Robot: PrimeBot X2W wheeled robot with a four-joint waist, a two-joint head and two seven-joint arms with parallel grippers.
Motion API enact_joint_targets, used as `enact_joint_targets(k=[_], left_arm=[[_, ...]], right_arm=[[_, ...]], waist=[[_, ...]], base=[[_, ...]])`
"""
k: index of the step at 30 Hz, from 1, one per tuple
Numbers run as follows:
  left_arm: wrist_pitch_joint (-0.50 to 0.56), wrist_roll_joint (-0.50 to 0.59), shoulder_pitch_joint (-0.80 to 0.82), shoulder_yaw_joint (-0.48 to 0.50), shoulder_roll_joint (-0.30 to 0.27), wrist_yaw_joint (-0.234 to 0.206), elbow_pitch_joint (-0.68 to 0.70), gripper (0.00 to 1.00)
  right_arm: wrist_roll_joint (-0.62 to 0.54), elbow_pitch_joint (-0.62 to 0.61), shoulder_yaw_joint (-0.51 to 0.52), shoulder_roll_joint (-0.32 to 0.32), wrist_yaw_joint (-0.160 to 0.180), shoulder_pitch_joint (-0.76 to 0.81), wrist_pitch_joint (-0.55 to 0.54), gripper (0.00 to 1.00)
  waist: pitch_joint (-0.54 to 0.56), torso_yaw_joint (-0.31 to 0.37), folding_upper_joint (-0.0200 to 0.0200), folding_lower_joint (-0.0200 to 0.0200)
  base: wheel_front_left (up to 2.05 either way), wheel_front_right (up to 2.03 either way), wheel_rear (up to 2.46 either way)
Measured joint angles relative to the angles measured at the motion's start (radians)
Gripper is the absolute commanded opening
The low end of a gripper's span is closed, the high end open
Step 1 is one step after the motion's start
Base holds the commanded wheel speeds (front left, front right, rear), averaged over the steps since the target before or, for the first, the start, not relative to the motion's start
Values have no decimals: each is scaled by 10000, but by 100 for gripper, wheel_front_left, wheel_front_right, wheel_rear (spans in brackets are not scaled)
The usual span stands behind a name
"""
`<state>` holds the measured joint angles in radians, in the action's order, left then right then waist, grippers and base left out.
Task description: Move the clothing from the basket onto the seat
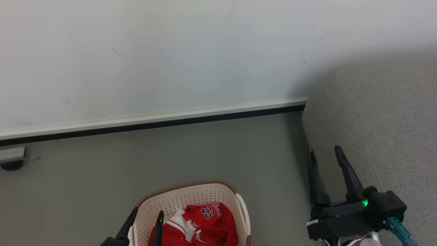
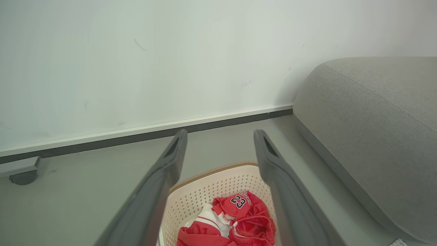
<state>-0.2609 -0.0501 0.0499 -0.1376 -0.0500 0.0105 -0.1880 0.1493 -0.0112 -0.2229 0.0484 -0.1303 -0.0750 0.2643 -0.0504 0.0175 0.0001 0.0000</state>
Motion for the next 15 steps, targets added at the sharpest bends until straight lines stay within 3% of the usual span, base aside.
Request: enact_joint_targets(k=[15], left_arm=[[0, 708, 3091, -779, -539, 702, -2295, 100]], right_arm=[[46, -1266, -303, 4, 0, -2793, 0, 100]], waist=[[-2877, 271, 1, 3]], base=[[0, 0, 0]])
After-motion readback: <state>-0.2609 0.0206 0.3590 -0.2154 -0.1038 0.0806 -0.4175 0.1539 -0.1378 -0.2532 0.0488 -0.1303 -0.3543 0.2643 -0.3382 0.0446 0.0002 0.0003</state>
